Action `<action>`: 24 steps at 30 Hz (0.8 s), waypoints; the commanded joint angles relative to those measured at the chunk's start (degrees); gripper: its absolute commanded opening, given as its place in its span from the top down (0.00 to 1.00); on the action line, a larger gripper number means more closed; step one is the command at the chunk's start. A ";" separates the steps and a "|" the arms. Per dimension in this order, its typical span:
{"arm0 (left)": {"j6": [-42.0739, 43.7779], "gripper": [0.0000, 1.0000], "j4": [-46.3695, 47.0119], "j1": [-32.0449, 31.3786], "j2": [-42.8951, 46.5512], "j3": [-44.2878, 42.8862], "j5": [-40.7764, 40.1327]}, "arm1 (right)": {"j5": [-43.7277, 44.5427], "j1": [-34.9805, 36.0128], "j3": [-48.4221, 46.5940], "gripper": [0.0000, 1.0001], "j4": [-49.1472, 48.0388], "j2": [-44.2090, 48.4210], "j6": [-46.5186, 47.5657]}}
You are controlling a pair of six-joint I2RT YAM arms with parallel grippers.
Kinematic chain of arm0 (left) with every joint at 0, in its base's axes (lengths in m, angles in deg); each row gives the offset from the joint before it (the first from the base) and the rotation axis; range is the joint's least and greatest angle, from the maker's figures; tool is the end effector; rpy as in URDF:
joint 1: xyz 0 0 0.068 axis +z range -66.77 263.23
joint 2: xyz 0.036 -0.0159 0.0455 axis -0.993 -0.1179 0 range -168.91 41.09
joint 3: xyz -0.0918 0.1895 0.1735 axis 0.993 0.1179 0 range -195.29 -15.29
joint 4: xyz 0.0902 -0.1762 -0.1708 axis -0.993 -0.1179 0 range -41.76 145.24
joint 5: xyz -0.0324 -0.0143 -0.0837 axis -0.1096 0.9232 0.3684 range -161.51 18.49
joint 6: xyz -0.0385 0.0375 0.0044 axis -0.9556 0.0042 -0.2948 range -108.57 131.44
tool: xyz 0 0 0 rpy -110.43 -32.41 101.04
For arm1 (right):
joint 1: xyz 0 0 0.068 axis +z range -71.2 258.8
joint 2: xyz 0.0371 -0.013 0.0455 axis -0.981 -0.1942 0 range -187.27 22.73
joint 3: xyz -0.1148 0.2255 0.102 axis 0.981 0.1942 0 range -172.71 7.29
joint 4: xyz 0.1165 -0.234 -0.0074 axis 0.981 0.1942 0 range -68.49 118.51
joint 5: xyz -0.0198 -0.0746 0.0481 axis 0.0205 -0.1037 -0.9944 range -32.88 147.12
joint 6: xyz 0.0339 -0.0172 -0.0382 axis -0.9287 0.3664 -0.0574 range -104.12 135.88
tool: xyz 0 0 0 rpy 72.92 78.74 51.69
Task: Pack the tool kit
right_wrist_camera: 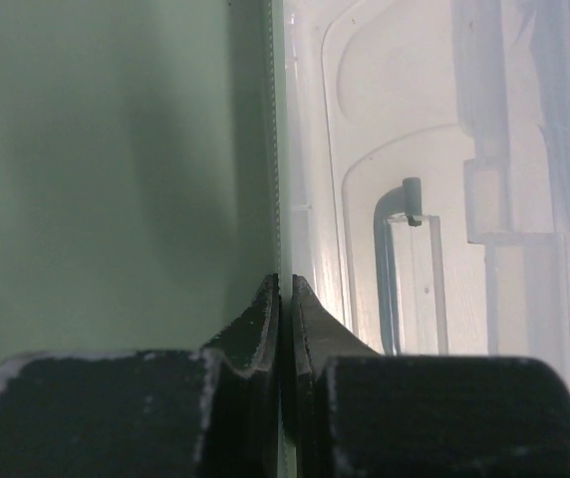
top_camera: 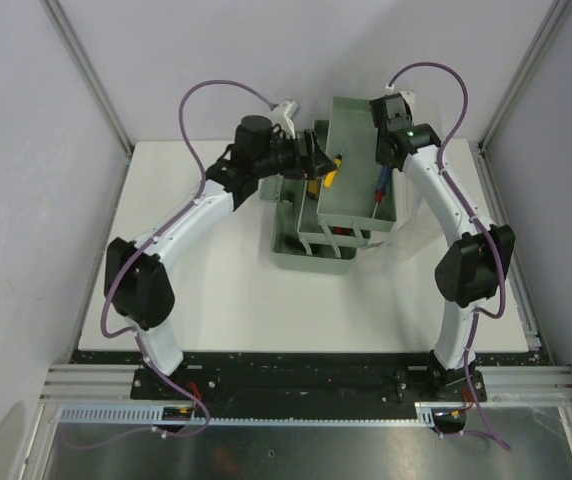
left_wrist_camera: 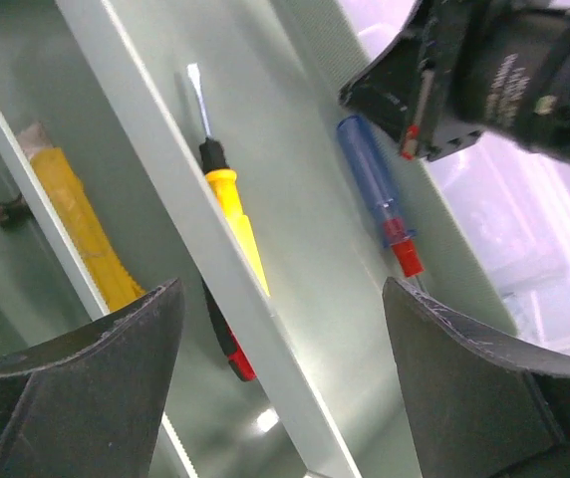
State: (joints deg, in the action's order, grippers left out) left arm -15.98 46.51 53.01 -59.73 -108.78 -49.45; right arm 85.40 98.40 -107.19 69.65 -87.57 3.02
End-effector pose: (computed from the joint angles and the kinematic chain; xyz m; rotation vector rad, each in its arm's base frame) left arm 0.3588 -0.2245 0.3715 0.3329 1.9370 -1.0379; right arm 0.4083 0.1275 0.3657 0.1072 2.2401 -0.2747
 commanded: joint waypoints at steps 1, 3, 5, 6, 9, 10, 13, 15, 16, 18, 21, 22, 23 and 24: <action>4.86 0.18 -1.82 -1.54 -1.43 -0.49 -7.23 | 1.89 1.63 -3.10 1.00 -4.76 -1.06 -1.51; 6.29 0.27 -2.21 -3.03 -1.43 -0.71 -8.89 | 2.10 1.66 -2.92 1.00 -4.84 -1.08 -1.48; 7.57 0.39 -2.92 -4.29 -1.58 -1.01 -11.15 | 2.24 1.67 -2.83 1.00 -4.88 -1.06 -1.33; 8.09 0.46 -3.42 -4.83 -1.63 -1.26 -12.47 | 2.28 1.67 -2.84 1.00 -4.89 -1.06 -1.14; 9.44 0.62 -4.91 -5.72 -1.90 -1.97 -14.92 | 2.62 1.94 -3.00 1.00 -4.76 -1.21 -0.48; 10.12 0.64 -5.29 -5.86 -1.87 -2.14 -15.59 | 2.77 2.03 -2.97 1.00 -4.70 -1.22 -0.40; 11.45 0.71 -6.46 -6.43 -1.72 -2.35 -17.30 | 3.20 2.22 -2.99 1.00 -4.73 -1.23 -0.33; 11.96 0.76 -6.86 -6.67 -1.79 -2.34 -17.91 | 3.59 2.27 -3.07 1.00 -4.72 -1.30 -0.54; 11.95 0.81 -7.20 -6.82 -1.86 -2.37 -18.58 | 3.70 2.28 -3.09 1.00 -4.77 -1.26 -0.70; 11.23 0.93 -7.84 -6.95 -1.98 -2.32 -20.20 | 3.76 2.29 -3.27 0.95 -4.76 -1.20 -1.01; 9.88 0.99 -8.81 -7.04 -2.09 -2.12 -22.47 | 4.07 2.29 -3.49 0.67 -4.90 -0.39 -2.44; 9.47 1.00 -9.09 -7.04 -2.14 -2.13 -23.28 | 4.16 2.25 -3.48 0.58 -5.12 0.02 -3.36; 9.13 1.00 -9.28 -7.00 -2.21 -2.13 -23.77 | 4.25 2.27 -3.39 0.51 -5.49 0.58 -4.08; 8.82 1.00 -9.46 -6.98 -2.29 -2.13 -24.02 | 4.29 2.28 -3.34 0.45 -5.94 1.12 -4.75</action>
State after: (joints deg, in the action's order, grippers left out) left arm -8.03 40.59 46.22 -62.00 -110.34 -70.80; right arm 87.98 100.10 -107.60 68.38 -88.16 1.42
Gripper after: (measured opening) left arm 0.033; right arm 0.467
